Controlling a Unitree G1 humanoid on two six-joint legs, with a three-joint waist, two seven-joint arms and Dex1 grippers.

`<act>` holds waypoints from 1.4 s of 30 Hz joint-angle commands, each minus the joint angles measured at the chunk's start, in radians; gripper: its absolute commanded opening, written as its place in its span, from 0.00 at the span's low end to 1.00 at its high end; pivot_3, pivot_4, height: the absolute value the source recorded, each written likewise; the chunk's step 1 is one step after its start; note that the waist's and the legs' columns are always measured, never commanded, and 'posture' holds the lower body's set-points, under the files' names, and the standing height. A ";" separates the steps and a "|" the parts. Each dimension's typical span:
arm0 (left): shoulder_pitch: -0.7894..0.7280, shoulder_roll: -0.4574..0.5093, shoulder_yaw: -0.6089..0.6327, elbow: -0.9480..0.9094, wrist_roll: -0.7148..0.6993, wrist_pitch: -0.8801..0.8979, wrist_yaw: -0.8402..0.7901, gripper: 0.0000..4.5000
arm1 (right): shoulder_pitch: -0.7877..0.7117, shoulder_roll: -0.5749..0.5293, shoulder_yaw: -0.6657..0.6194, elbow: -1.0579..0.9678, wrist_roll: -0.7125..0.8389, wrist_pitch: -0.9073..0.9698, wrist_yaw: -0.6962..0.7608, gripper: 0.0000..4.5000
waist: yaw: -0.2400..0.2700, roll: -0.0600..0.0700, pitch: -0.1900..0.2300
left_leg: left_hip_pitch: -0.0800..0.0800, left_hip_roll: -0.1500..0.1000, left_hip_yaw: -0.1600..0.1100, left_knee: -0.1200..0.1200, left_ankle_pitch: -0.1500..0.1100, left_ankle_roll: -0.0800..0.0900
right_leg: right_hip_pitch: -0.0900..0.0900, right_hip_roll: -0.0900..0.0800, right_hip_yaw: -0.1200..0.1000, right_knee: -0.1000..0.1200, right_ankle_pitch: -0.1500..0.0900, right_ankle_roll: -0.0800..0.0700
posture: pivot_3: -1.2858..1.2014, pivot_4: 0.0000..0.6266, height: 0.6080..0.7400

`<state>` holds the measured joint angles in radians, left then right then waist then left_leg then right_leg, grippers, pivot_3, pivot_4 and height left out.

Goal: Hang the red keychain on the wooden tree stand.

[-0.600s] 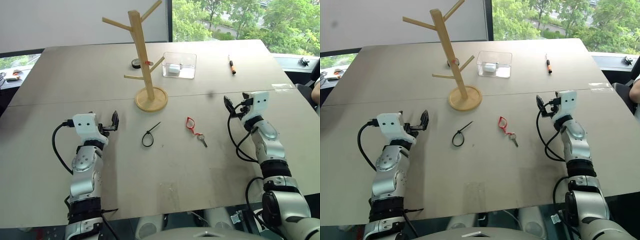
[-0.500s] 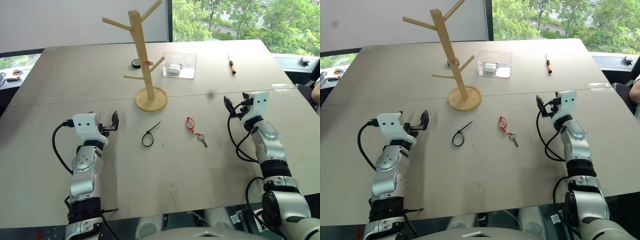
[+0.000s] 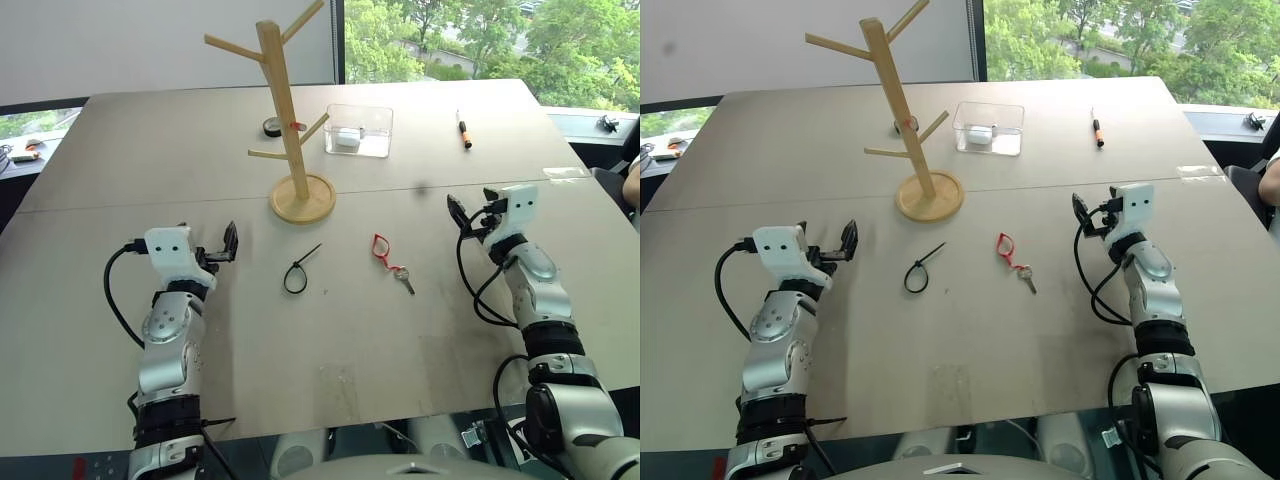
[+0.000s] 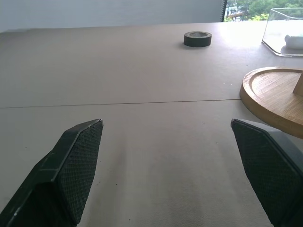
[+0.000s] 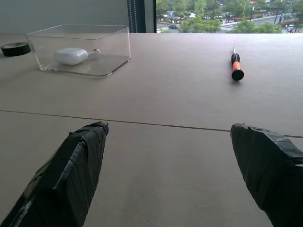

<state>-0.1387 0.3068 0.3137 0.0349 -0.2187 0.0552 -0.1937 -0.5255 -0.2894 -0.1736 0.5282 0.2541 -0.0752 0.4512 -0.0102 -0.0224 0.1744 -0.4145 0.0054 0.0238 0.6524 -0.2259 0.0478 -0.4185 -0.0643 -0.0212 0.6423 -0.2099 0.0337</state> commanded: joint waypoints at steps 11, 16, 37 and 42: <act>-0.003 0.017 0.005 -0.035 -0.003 0.020 0.000 1.00 | 0.098 -0.073 0.018 -0.266 0.181 0.112 0.295 0.98 | 0.006 0.000 0.000 | 0.000 0.000 0.000 0.000 0.000 0.000 | 0.000 0.000 0.000 0.000 0.000 0.000 | 0.52 0.24 1.00; -0.024 0.013 -0.027 -0.121 -0.004 0.147 0.025 1.00 | 0.330 -0.297 0.144 -0.592 0.260 0.213 0.675 0.98 | 0.016 0.000 0.000 | 0.000 0.000 -0.002 0.001 0.000 0.001 | 0.002 -0.002 -0.004 -0.001 0.000 0.000 | 0.52 0.24 1.00; 0.142 0.075 -0.216 -0.713 -0.028 0.658 -0.001 1.00 | 0.376 -0.255 0.196 -0.304 0.130 -0.260 0.872 0.98 | 0.024 -0.001 0.000 | 0.001 0.001 -0.003 0.003 0.000 0.000 | 0.004 0.000 -0.004 -0.001 -0.002 -0.002 | 0.52 0.24 1.00; 0.162 0.061 -0.253 -0.711 0.001 0.674 0.024 1.00 | 0.387 -0.239 0.200 -0.311 0.142 -0.264 0.876 0.98 | 0.025 -0.001 0.000 | 0.001 0.001 -0.003 0.003 0.000 0.000 | 0.004 0.000 -0.004 -0.001 -0.002 -0.003 | 0.52 0.24 1.00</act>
<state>0.0168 0.3666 0.0693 -0.6287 -0.2305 0.7291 -0.1778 -0.1397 -0.5323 0.0390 0.2342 0.3759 -0.3236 1.3243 0.0147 -0.0230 0.1743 -0.4130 0.0060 0.0210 0.6554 -0.2262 0.0480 -0.4142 -0.0644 -0.0253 0.6412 -0.2123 0.0306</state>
